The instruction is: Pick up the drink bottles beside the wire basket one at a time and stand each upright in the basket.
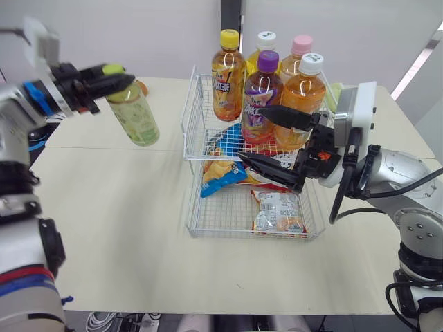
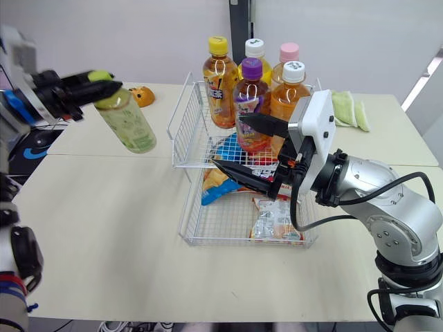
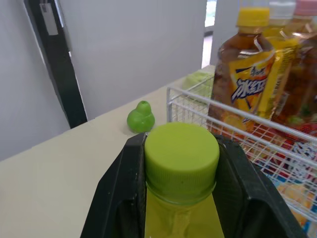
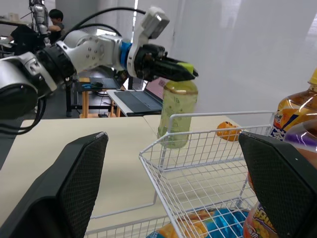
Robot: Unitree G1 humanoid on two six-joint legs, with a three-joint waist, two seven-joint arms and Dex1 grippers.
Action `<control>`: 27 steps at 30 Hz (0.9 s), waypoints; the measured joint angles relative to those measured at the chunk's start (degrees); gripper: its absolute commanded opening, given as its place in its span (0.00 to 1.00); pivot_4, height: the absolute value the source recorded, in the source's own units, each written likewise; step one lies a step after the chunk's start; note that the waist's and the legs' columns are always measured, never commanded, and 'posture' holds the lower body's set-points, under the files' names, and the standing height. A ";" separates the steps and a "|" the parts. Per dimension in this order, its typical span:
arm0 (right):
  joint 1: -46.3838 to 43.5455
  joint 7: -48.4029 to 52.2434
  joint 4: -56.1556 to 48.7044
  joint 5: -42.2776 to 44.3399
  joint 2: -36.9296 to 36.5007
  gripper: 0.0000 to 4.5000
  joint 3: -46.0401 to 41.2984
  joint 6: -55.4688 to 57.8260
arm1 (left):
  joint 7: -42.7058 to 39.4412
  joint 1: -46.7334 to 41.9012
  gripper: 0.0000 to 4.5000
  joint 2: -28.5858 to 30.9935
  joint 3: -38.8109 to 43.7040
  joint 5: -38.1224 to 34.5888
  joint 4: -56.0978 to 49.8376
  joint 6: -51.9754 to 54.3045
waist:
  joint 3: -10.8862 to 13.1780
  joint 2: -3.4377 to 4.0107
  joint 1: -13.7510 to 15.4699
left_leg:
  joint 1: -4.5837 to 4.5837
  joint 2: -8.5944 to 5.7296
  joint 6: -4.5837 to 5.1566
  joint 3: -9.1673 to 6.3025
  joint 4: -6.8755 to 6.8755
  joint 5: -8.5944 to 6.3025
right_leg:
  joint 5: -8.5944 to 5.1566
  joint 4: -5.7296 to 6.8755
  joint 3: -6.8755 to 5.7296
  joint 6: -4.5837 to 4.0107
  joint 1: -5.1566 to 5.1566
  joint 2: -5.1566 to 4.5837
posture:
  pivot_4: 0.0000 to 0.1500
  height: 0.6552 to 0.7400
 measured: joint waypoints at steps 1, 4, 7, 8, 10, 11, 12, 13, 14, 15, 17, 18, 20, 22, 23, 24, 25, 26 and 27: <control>-0.02 0.00 -0.01 -0.01 0.10 1.00 -0.01 -0.10 | -2.41 -3.34 0.30 0.67 -1.45 0.37 1.47 1.48 | 0.01 -0.03 0.08 | -0.01 0.00 0.01 -0.01 0.02 0.00 | 0.00 -0.01 -0.02 0.00 0.01 0.00 | 1.00 1.00; 0.02 -0.02 -0.02 -0.04 0.27 1.00 -0.04 -0.30 | -7.22 -10.42 0.30 1.18 -3.93 1.15 3.23 3.15 | 0.03 -0.05 0.03 | -0.01 -0.01 0.02 0.00 0.03 -0.01 | 0.00 -0.02 0.00 0.00 0.02 0.01 | 1.00 1.00; 0.29 -0.14 -0.08 -0.10 0.23 1.00 -0.26 -0.58 | -10.40 -16.92 0.30 0.22 -6.10 2.05 5.28 4.53 | 0.06 -0.07 -0.13 | 0.00 0.01 0.02 -0.01 0.02 0.00 | -0.01 0.04 -0.01 0.01 -0.01 0.03 | 1.00 1.00; 0.35 -0.24 -0.11 -0.12 0.25 1.00 -0.27 -0.59 | -11.05 -18.80 0.30 -0.63 -6.57 2.05 5.33 5.34 | 0.07 -0.08 -0.11 | -0.01 0.01 0.02 -0.02 0.02 0.00 | -0.01 0.03 -0.01 0.01 -0.01 0.03 | 1.00 1.00; 0.52 -0.54 -0.28 -0.15 0.28 1.00 -0.30 -0.61 | -12.17 -22.75 0.30 -2.89 -6.75 1.69 5.40 7.20 | 0.09 -0.09 -0.12 | -0.02 0.00 0.02 -0.01 0.02 0.00 | -0.01 0.01 0.01 0.02 -0.01 0.03 | 1.00 1.00; 0.64 -0.67 -0.36 -0.17 0.27 1.00 -0.33 -0.62 | -12.49 -24.02 0.30 -3.70 -6.75 1.36 5.29 7.91 | 0.09 -0.09 -0.17 | -0.01 0.00 0.03 0.01 0.02 -0.01 | -0.01 0.02 0.03 0.02 -0.01 0.02 | 1.00 1.00; 0.80 -0.99 -0.53 -0.21 0.24 1.00 -0.35 -0.62 | -12.90 -25.28 0.30 -4.86 -6.73 1.05 5.21 8.58 | 0.09 -0.09 -0.25 | -0.01 0.00 0.02 0.01 0.02 -0.01 | -0.01 0.02 0.04 0.02 -0.01 0.03 | 1.00 1.00; 0.87 -1.31 -0.71 -0.24 0.23 1.00 -0.36 -0.62 | -13.17 -26.23 0.30 -6.56 -6.72 0.81 5.05 9.29 | 0.09 -0.09 -0.27 | 0.00 0.01 0.02 0.00 0.02 0.00 | -0.01 0.04 0.03 0.02 -0.01 0.02 | 1.00 1.00; 0.90 -1.44 -0.85 -0.25 0.22 1.00 -0.36 -0.62 | -13.51 -26.58 0.30 -7.94 -6.73 0.60 4.93 9.44 | 0.09 -0.08 -0.29 | 0.01 0.01 0.02 0.01 0.02 0.00 | -0.01 0.06 0.04 0.02 -0.02 0.03 | 1.00 1.00; 0.92 -1.60 -0.96 -0.28 0.20 1.00 -0.37 -0.62 | -13.78 -26.60 0.30 -8.90 -6.75 0.60 4.94 9.40 | 0.09 -0.08 -0.31 | 0.02 0.01 0.01 0.01 0.02 0.00 | -0.01 0.09 0.04 0.02 -0.02 0.02 | 1.00 1.00; 1.00 -1.90 -1.23 -0.47 0.00 1.00 -0.39 -0.61 | -14.24 -26.44 0.30 -10.73 -7.26 0.73 4.96 9.11 | 0.10 -0.08 -0.32 | 0.01 0.02 0.01 0.01 0.02 0.01 | -0.01 0.14 0.04 0.02 -0.05 0.03 | 1.00 1.00; 1.04 -2.24 -1.27 -0.53 -0.11 1.00 -0.40 -0.61 | -14.36 -26.27 0.30 -11.52 -7.52 0.90 4.95 8.65 | 0.10 -0.07 -0.33 | 0.01 0.02 0.01 0.01 0.02 0.01 | -0.01 0.16 0.05 0.02 -0.07 0.03 | 1.00 1.00; 1.16 -2.85 -1.36 -0.59 -0.47 1.00 -0.45 -0.52 | -14.11 -25.26 0.30 -13.49 -7.66 1.06 4.93 7.03 | 0.10 -0.07 -0.32 | 0.01 0.02 0.01 0.01 0.02 0.01 | -0.01 0.18 0.06 0.02 -0.09 0.03 | 1.00 1.00; 1.35 -3.52 -1.60 -0.58 -0.72 1.00 -0.54 -0.44 | -13.41 -23.74 0.30 -15.65 -7.66 1.10 4.88 6.21 | 0.10 -0.08 -0.30 | 0.00 0.02 0.01 0.01 0.02 0.01 | -0.01 0.19 0.06 0.01 -0.09 0.02 | 1.00 1.00; 1.41 -3.88 -1.83 -0.56 -0.77 1.00 -0.56 -0.40 | -12.79 -22.80 0.30 -16.68 -7.66 1.09 4.85 5.69 | 0.10 -0.07 -0.30 | -0.01 0.02 0.01 0.01 0.03 0.01 | -0.01 0.19 0.06 0.02 -0.10 0.02 | 1.00 1.00; 1.49 -4.13 -2.10 -0.50 -0.88 1.00 -0.61 -0.29 | -11.93 -21.71 0.30 -17.70 -7.65 1.10 4.68 5.18 | 0.10 -0.08 -0.29 | -0.01 0.02 0.01 0.01 0.03 0.01 | -0.01 0.18 0.07 0.01 -0.10 0.02 | 1.00 1.00; 1.55 -4.44 -2.36 -0.44 -0.94 1.00 -0.68 -0.12 | -11.32 -20.74 0.30 -18.41 -7.65 1.13 4.42 4.71 | 0.10 -0.08 -0.29 | -0.01 0.02 0.01 0.02 0.03 0.01 | -0.01 0.19 0.07 0.01 -0.10 0.02 | 1.00 1.00; 1.72 -4.85 -2.58 -0.35 -1.02 1.00 -0.86 0.04 | -10.70 -19.67 0.30 -19.15 -7.63 1.15 3.83 4.15 | 0.10 -0.08 -0.29 | -0.01 0.02 0.01 0.02 0.03 0.01 | -0.01 0.19 0.07 0.01 -0.10 0.02 | 1.00 1.00; 1.90 -5.20 -2.69 -0.20 -1.10 1.00 -1.14 0.25 | -9.97 -18.51 0.30 -19.83 -7.64 1.18 3.05 3.88 | 0.10 -0.07 -0.28 | -0.01 0.02 0.01 0.01 0.02 0.01 | -0.01 0.19 0.07 0.01 -0.10 0.02 | 1.00 1.00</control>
